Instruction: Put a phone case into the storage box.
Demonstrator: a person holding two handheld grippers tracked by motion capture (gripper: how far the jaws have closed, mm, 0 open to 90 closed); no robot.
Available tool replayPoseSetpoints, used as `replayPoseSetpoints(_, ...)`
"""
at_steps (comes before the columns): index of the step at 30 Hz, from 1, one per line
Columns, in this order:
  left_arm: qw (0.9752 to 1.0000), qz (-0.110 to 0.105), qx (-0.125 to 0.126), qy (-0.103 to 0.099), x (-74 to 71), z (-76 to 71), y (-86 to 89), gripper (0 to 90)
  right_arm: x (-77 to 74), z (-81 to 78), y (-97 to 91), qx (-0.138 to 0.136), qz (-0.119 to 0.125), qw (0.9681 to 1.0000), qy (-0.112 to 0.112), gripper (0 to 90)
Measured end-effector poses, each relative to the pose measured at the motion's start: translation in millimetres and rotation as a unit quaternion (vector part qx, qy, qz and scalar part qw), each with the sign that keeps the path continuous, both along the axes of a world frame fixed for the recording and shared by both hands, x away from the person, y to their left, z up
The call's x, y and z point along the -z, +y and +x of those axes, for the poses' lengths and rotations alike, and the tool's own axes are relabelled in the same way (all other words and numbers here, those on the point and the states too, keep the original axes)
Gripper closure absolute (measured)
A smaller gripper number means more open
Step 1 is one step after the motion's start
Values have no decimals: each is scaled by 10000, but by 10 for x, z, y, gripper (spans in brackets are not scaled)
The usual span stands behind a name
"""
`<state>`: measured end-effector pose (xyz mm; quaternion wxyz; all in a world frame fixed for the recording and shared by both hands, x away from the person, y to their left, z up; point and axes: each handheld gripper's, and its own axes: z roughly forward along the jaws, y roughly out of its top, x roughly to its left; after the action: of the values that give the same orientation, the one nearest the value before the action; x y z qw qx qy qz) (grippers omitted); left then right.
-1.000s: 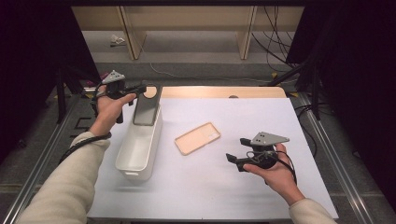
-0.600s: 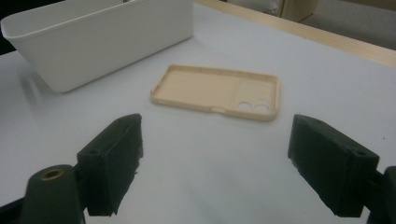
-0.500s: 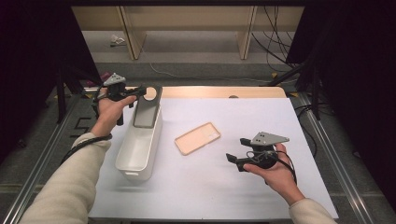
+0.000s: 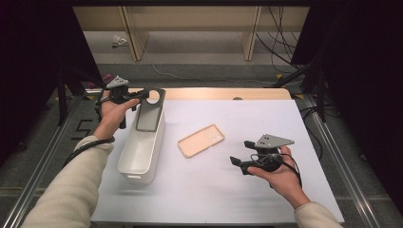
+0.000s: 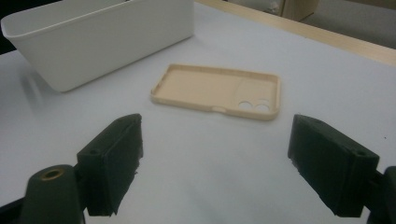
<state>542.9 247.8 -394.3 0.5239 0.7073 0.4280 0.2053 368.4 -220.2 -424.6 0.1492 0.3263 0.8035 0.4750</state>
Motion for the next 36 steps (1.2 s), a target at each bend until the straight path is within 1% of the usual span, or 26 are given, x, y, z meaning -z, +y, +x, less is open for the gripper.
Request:
replayPoseSetpoints(8, 10000, 37, 18, 40, 20, 9, -9, 807, 0, -1, 0, 1, 1, 10000, 1, 187)
replayPoseSetpoints(20, 9999, -9, -13, 100, 48, 20, 19, 806, 3, 0, 4, -7, 0, 10000, 2, 187)
replayPoseSetpoints(26, 9998, -7, -34, 184, 67, 28, 40, 801, 3, 0, 6, -14, 0, 10000, 3, 187)
replayPoseSetpoints(32, 9995, 66, -74, 294, 95, 45, 68, 787, 8, 1, 10, -23, 4, 10000, 7, 187)
replayPoseSetpoints(36, 9990, 217, -109, 379, 122, 49, 91, 774, 11, 3, 15, -36, -2, 10000, 14, 187)
